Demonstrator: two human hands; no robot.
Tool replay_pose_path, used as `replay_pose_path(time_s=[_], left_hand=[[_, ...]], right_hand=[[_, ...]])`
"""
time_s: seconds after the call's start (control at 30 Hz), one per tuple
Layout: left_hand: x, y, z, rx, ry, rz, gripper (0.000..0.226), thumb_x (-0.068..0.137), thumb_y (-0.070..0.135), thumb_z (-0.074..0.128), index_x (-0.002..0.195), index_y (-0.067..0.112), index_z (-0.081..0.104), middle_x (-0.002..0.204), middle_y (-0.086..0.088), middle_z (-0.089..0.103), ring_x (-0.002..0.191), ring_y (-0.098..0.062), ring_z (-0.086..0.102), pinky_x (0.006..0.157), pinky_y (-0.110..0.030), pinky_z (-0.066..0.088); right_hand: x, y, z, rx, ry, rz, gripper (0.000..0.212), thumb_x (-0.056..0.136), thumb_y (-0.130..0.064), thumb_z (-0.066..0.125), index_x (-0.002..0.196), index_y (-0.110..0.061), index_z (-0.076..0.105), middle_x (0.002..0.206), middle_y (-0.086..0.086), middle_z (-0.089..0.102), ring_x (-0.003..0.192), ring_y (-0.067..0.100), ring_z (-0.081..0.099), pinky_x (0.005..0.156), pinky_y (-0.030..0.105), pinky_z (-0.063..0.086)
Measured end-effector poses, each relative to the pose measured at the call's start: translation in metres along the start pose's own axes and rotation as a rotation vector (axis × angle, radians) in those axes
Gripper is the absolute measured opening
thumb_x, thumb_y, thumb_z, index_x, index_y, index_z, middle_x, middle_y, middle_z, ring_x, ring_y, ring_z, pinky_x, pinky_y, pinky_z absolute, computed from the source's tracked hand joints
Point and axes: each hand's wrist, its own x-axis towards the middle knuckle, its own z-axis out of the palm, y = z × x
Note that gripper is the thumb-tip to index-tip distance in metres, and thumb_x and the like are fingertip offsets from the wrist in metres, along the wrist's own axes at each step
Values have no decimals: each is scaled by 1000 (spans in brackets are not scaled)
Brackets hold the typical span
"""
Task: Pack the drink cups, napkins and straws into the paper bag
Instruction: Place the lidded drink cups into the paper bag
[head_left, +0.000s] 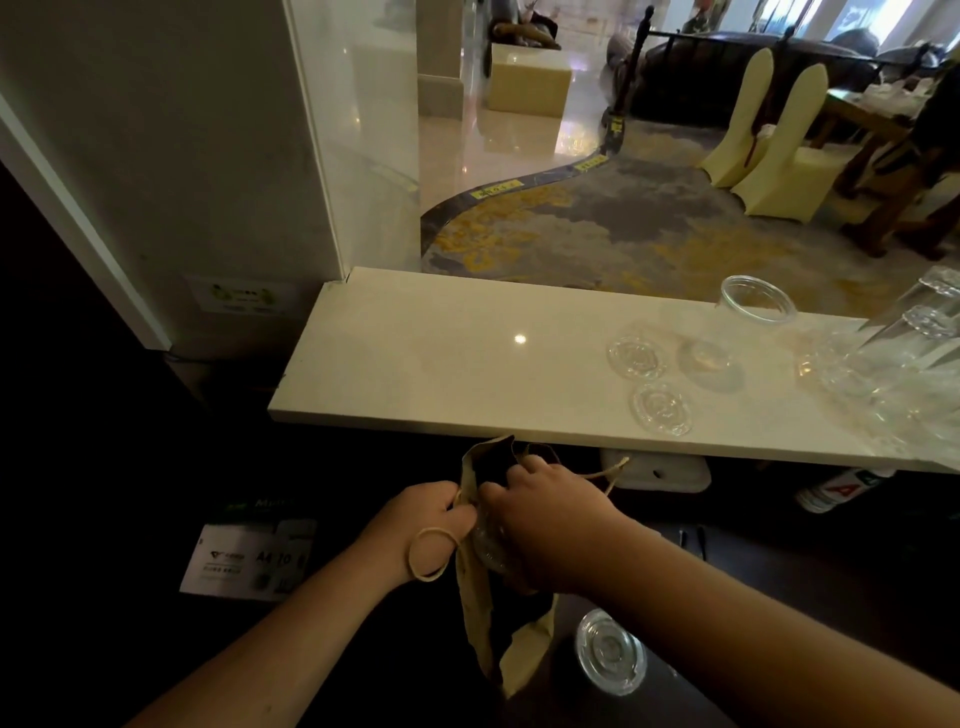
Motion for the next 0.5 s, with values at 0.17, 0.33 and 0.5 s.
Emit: replay_pose_path(time_s=[0.17,0.33,0.5], left_hand=[[2,1,-1,36,-9,18,46,75,54,51,77,9,58,87,-17,69,86,-39,66,76,-55,55],[5,-2,3,33,12,4,48,69,57,47,73,10,54,85,-17,68,73,-28,61,65,-42,48],[8,0,7,47,-8,2,31,76,52,47,65,23,48,73,-3,58,69,-19,53,65,-34,41]], right_hand=[[8,3,12,190,-117,102,72,84,-40,77,142,-18,42,125,12,56,115,32,54,89,43,51],[28,9,20,297,-154,251,76,81,-37,80,143,-15,41,123,13,57,111,34,58,87,44,55],[56,3,42,309,-165,231,61,87,-34,73,137,-10,47,120,13,60,106,32,62,87,44,56]])
